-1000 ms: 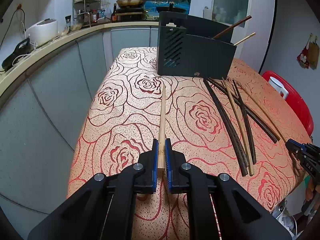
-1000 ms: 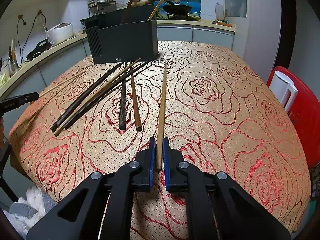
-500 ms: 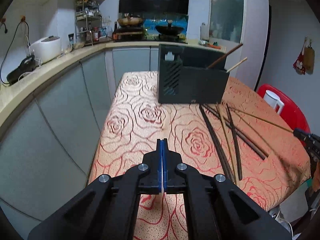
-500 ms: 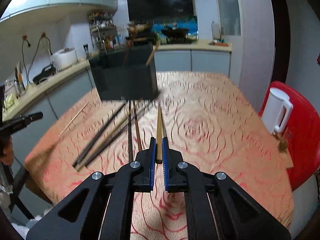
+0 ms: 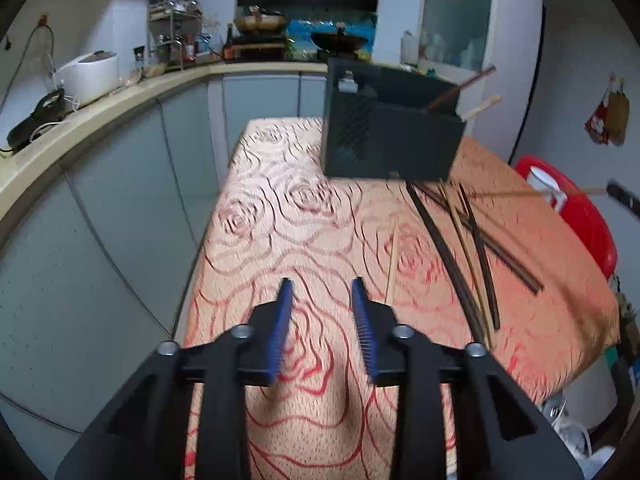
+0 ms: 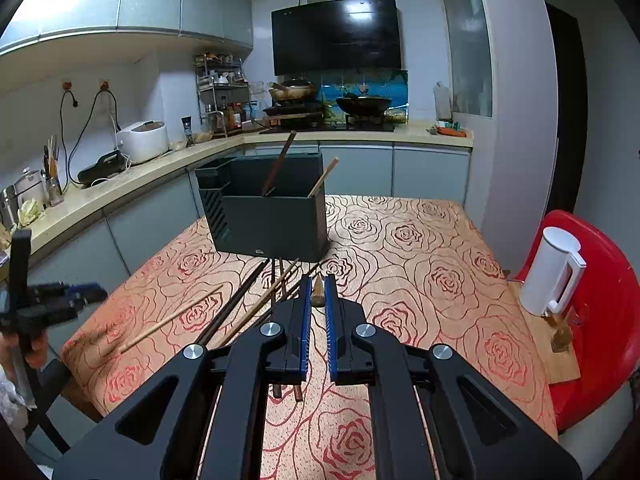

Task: Organize utensils
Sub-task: 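Lift both chopsticks and lower them into the dark green holder with both tools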

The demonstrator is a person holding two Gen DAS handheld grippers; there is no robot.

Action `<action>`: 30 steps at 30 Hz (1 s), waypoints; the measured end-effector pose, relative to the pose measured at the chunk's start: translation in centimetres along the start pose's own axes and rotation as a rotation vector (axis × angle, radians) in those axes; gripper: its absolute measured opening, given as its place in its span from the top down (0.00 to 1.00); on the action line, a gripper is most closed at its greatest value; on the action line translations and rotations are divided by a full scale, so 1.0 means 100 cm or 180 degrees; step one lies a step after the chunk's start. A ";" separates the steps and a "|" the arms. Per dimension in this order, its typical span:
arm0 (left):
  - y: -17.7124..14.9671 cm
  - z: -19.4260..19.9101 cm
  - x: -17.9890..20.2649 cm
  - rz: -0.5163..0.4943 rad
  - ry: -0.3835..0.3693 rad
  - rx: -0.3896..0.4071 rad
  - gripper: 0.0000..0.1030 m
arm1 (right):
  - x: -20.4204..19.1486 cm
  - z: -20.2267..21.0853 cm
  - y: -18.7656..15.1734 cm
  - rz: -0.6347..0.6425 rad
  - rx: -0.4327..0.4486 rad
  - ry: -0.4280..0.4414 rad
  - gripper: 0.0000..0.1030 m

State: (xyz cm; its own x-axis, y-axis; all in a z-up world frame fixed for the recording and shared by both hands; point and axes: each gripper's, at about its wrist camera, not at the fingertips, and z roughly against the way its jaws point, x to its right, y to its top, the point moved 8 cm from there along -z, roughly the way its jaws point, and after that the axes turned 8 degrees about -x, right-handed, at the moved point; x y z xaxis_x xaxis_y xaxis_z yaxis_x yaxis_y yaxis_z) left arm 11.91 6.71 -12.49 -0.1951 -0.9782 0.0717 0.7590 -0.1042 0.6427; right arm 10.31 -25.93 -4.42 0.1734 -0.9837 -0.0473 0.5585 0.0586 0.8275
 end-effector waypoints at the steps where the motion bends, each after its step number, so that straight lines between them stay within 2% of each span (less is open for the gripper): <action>1: -0.005 -0.002 0.002 -0.0038 -0.0029 -0.0031 0.69 | 0.000 0.000 0.001 -0.0002 0.0006 0.0000 0.93; 7: -0.030 -0.018 0.032 -0.0394 -0.0112 -0.0222 0.69 | -0.002 0.002 0.003 -0.0019 0.0027 0.0026 0.93; 15: -0.050 -0.034 0.043 -0.0500 -0.0064 -0.0443 0.70 | -0.001 0.004 0.003 -0.0062 0.0046 0.0030 0.93; 17: -0.050 -0.034 0.044 -0.0528 -0.0014 -0.0418 0.70 | 0.001 0.004 0.003 -0.0086 0.0049 0.0032 0.93; 20: -0.049 -0.034 0.042 -0.0475 0.0000 -0.0410 0.77 | 0.001 0.005 0.002 -0.0106 0.0046 0.0040 0.93; 22: -0.048 -0.036 0.040 -0.0456 0.0020 -0.0386 0.91 | 0.002 0.005 0.001 -0.0120 0.0047 0.0051 0.93; 30: -0.042 -0.029 0.042 -0.0540 0.0041 -0.0395 0.93 | 0.006 0.005 0.004 -0.0175 0.0045 0.0074 0.93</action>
State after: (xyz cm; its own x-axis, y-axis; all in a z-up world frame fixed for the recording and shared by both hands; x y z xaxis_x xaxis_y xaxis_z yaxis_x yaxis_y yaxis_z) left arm 9.73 2.53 -17.13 -0.3190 -0.9469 -0.0399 0.7869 -0.2881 0.5457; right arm 10.30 -26.62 -3.83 0.1614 -0.9812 -0.1058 0.5561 0.0019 0.8311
